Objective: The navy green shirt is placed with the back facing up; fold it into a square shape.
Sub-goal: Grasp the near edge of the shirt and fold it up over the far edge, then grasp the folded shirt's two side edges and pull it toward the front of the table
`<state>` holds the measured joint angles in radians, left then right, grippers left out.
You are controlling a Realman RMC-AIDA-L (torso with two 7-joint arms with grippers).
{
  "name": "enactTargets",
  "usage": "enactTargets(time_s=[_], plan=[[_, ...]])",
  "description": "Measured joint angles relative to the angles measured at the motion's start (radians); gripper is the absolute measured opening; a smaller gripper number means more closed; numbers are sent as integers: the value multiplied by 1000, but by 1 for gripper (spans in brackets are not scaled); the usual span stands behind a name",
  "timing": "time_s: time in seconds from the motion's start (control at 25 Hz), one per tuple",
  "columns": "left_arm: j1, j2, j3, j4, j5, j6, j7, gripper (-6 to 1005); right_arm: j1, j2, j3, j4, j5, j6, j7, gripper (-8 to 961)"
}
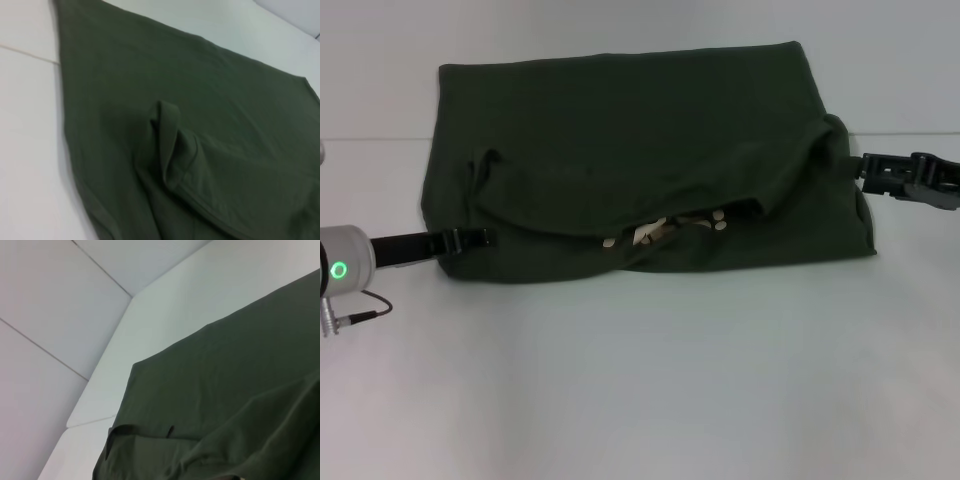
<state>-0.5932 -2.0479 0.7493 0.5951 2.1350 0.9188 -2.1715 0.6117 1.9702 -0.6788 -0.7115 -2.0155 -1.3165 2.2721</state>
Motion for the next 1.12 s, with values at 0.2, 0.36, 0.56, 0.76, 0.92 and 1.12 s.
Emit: enactTargets(time_s=[0.2, 0.36, 0.56, 0.76, 0.92, 1.12], plan=[[2, 4, -36, 16, -8, 35, -1, 540, -3, -1, 7, 0, 0, -5, 0, 714], [2, 5, -33, 21, 2, 36, -26, 541, -4, -1, 9, 0, 0, -6, 0, 714], [4, 4, -34, 16, 12, 18, -35, 696, 0, -1, 13, 0, 0, -7, 0, 714], [3, 1, -28, 7, 13, 15, -37, 734, 2, -1, 15, 0, 0, -8, 0, 713], [1, -2, -27, 2, 14, 26, -37, 734, 2, -1, 18, 0, 0, -9, 0, 713], [2, -3, -27, -1, 15, 35, -40, 732, 2, -1, 29, 1, 0, -9, 0, 713]])
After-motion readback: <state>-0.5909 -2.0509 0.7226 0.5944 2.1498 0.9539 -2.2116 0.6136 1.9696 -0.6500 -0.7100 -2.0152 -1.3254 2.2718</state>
